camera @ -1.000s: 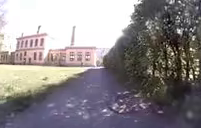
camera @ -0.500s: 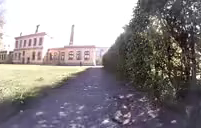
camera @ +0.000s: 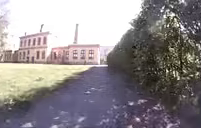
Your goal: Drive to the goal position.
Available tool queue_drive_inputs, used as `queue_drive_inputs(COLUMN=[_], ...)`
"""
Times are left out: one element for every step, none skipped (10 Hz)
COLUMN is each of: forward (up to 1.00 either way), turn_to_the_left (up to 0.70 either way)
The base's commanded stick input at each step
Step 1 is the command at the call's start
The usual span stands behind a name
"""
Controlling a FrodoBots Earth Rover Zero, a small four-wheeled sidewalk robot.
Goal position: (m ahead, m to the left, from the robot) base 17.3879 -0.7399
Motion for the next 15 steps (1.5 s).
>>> queue_drive_inputs(forward=[0.70, 0.70, 0.70, 0.70, 0.70, 0.70, 0.70, 0.70, 0.70, 0.70, 0.70, 0.70, 0.70, 0.70, 0.70], turn_to_the_left=[0.00, 0.00, 0.00, 0.00, 0.00, 0.00, 0.00, 0.00, 0.00, 0.00, 0.00, 0.00, 0.00, 0.00, 0.00])
